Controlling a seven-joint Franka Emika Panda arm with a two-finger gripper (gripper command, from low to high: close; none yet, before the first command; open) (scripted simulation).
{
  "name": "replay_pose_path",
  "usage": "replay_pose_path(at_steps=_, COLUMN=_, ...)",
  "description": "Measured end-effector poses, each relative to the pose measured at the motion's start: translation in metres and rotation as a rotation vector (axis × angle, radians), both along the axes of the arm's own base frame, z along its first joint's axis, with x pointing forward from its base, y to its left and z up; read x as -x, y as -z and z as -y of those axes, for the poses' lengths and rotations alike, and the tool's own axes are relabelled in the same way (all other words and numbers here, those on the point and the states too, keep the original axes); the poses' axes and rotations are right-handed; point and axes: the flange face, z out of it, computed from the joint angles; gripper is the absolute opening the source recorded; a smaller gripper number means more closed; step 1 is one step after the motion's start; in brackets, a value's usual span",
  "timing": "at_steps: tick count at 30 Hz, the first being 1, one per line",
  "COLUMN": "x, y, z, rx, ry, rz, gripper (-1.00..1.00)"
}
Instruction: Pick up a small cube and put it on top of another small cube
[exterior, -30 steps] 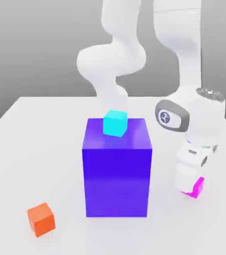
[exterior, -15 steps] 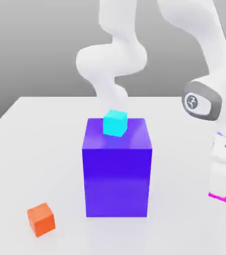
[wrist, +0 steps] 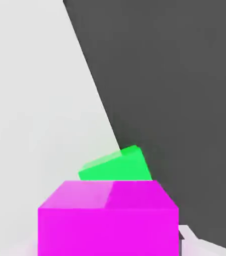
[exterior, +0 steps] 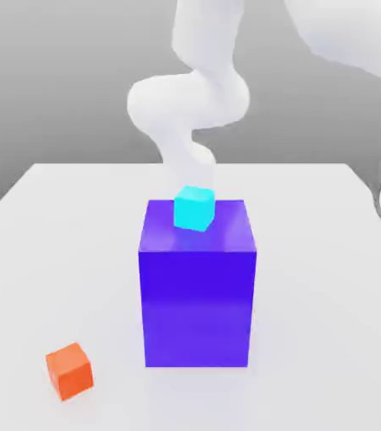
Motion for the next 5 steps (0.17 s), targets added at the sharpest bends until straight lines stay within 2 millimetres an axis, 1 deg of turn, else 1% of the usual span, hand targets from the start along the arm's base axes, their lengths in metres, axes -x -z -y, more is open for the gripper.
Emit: replay_pose_path(at_steps=5, x=0.0, y=0.0, z=0.0, rx=0.0, ry=0.0, rz=0.0, gripper=1.0)
